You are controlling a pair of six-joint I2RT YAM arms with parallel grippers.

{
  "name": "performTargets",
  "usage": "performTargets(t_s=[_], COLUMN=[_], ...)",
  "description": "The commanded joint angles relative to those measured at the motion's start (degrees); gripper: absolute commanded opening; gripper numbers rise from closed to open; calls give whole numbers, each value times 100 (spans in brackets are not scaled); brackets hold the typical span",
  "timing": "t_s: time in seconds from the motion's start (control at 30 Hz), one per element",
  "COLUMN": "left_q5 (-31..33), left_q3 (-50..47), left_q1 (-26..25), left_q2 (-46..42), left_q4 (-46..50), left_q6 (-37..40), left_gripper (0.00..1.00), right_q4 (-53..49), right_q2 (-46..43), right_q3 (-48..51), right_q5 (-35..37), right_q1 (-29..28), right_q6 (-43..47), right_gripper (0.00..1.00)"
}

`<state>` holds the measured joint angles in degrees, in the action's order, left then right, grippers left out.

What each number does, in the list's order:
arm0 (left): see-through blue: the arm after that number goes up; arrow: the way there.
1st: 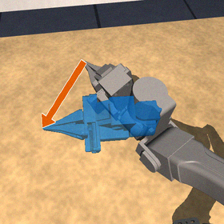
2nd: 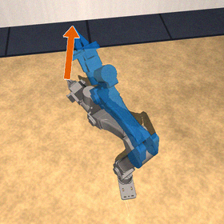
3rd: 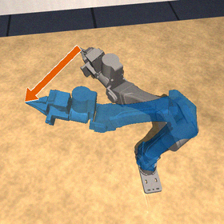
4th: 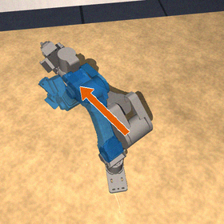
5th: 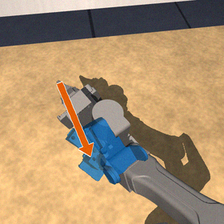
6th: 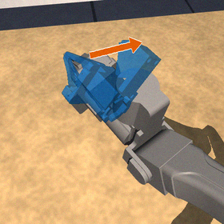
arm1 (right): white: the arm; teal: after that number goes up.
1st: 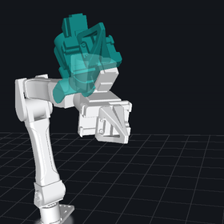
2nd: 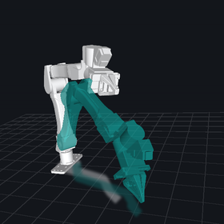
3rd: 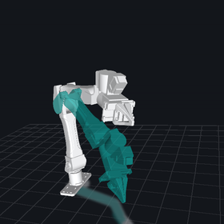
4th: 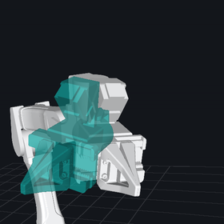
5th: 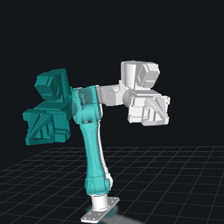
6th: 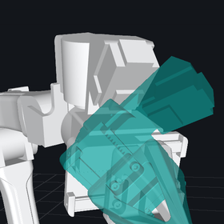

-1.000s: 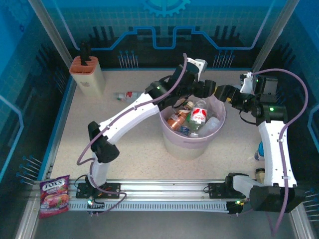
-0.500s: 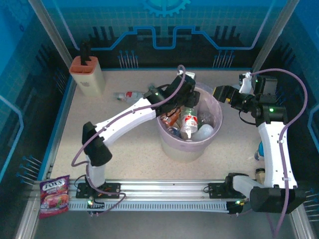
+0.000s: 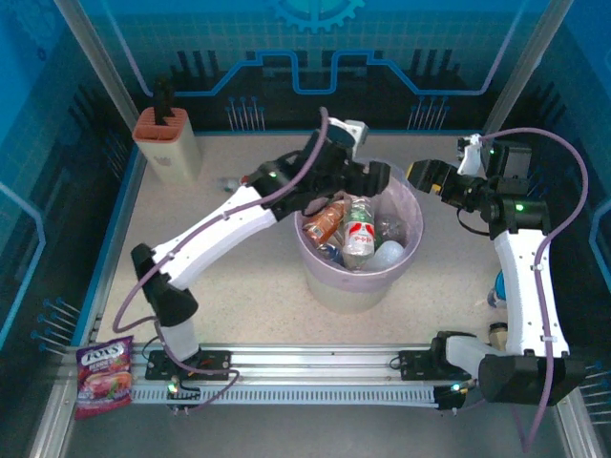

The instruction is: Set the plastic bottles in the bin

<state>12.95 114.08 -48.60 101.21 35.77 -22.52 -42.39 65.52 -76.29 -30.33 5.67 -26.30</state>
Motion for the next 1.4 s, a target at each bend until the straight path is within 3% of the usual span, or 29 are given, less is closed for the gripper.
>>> performTargets(t_s=[0.0, 0.17, 0.3, 0.5, 0.67, 0.8, 1.2, 1.37], left_q5=[64, -219, -394, -160, -34, -37, -172, -117], left_q3=[-92, -1601, -2888, -3684, -3553, -3077, -2586, -2552], left_q1=[450, 1771, 2717, 3432, 3576, 3590, 3607, 3612], left_q2=[-796, -1521, -1612, -893, -5, 680, 1854, 2081], left_q4=[-12, -337, -1038, -1475, -1375, -1042, -1269, -1302], left_q6=[-181, -1000, -1907, -3706, -4873, -5264, -5503, -5479], left_gripper=[91, 92, 93, 99, 99, 99, 99, 94], right_q4=[-24, 54, 102, -5, -91, -218, -374, -442], right_q2=[71, 102, 84, 24, -58, -141, -266, -294], right_q3=[-166, -80, 12, 66, 119, 133, 246, 236], right_q5=[-79, -118, -140, -71, -30, 112, 110, 95], right_q1=[17, 5, 6, 11, 12, 35, 220, 295], right_q6=[75, 42, 13, 106, 177, 290, 451, 504], right_gripper=[87, 87, 87, 87, 88, 88, 88, 88])
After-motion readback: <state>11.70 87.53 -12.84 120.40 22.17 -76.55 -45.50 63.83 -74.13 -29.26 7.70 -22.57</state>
